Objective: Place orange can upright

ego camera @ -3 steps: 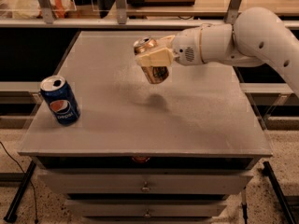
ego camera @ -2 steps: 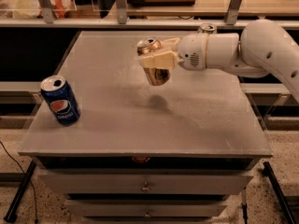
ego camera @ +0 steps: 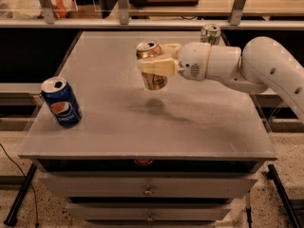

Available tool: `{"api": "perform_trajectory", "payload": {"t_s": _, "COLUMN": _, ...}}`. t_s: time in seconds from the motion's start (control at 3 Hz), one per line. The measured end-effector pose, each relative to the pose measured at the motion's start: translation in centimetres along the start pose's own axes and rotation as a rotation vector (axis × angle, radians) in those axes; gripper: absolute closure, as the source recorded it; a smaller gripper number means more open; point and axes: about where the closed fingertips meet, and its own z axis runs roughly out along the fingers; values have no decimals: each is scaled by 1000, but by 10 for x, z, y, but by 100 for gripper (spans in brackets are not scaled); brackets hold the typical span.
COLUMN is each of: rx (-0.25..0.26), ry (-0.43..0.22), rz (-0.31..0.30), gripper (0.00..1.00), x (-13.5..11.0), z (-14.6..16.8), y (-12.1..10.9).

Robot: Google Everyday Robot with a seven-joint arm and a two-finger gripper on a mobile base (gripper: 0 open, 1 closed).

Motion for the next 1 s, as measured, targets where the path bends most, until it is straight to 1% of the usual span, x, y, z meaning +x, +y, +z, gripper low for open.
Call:
{"api": "perform_trajectory", "payload": {"t_s": 0.67, "rx": 20, "ry": -36, "rz": -42, "gripper": 100, "x": 7, "z": 16, "y": 11}}
{"api": "perform_trajectory", "payload": {"t_s": 1.0, "rx": 14, "ry": -41, "rz": -51, "gripper": 100, "x": 11, "z": 24, "y": 16}}
